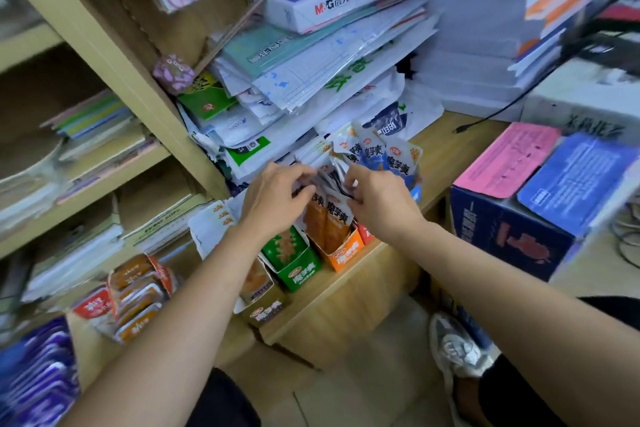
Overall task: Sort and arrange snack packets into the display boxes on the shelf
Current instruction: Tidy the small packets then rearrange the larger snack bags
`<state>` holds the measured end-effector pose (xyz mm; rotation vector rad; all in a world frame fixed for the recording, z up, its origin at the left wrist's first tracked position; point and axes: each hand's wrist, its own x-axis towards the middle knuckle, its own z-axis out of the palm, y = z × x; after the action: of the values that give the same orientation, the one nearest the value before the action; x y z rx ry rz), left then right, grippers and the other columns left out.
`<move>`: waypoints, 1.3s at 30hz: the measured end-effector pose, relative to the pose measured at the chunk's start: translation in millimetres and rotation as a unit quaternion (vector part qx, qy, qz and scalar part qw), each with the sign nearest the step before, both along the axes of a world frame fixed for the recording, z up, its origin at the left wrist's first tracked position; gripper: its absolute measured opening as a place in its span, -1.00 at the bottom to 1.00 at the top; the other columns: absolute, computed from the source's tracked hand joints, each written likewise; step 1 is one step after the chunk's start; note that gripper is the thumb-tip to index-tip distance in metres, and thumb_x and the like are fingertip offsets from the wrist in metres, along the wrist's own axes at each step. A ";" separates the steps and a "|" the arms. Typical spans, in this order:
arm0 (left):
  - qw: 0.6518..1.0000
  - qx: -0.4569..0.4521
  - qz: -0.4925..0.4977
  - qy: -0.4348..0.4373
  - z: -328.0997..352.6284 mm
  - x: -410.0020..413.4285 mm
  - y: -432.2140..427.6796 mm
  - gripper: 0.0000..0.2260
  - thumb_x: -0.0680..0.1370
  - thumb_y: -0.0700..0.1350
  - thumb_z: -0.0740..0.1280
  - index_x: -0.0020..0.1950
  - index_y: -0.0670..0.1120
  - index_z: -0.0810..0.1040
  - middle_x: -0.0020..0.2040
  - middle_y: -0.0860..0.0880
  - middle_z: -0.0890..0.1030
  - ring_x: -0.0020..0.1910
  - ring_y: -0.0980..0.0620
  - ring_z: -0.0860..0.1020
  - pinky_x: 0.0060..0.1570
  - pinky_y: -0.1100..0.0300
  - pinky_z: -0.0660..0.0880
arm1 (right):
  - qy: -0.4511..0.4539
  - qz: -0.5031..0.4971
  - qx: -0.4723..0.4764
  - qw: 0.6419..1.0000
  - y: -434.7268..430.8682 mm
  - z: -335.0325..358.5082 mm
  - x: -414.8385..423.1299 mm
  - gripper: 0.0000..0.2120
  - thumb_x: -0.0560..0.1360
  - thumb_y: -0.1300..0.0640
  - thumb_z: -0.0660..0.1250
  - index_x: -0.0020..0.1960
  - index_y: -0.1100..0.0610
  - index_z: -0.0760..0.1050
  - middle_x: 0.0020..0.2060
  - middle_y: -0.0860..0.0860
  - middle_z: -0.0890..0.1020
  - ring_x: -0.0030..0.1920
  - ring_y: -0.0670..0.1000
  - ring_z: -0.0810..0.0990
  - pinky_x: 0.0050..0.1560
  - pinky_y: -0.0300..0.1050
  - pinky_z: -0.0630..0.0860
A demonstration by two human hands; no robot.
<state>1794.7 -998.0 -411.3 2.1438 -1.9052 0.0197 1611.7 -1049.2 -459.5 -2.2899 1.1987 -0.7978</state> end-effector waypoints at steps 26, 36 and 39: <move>0.926 -0.136 0.075 0.345 -15.8 51.3 35.2 -0.76 0.50 -0.22 0.47 0.02 0.12 0.68 -0.12 0.08 0.67 -0.18 0.24 0.60 -0.16 0.42 0.50 | -0.156 -0.155 0.009 0.976 53.1 19.0 -2.9 -0.90 0.53 0.23 0.39 -0.10 0.08 0.66 -0.35 -0.15 0.65 -0.33 -0.15 0.63 -0.16 -0.06 0.64; 0.917 -0.124 0.075 0.371 -17.2 58.5 40.1 -0.71 0.49 -0.31 0.40 -0.04 0.10 0.71 -0.14 0.06 0.66 -0.19 0.19 0.60 -0.19 0.32 0.51 | -0.236 -0.111 0.120 0.958 42.7 13.8 8.5 -0.89 0.55 0.25 0.41 -0.08 0.08 0.67 -0.30 -0.04 0.71 -0.29 -0.09 0.70 -0.11 -0.01 0.69; 0.915 -0.134 0.058 0.376 -18.8 53.5 39.4 -0.71 0.50 -0.34 0.38 -0.04 0.06 0.72 -0.11 0.12 0.69 -0.14 0.21 0.62 -0.17 0.39 0.51 | -0.267 -0.104 0.121 0.950 43.1 15.2 11.6 -0.79 0.55 0.26 0.41 -0.16 -0.02 0.64 -0.34 0.00 0.70 -0.23 -0.12 0.71 0.03 -0.02 0.67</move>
<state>1848.2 -958.6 -430.1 1.7153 -1.2412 -0.4306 1623.3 -1006.1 -444.4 -1.6190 1.2043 -1.1788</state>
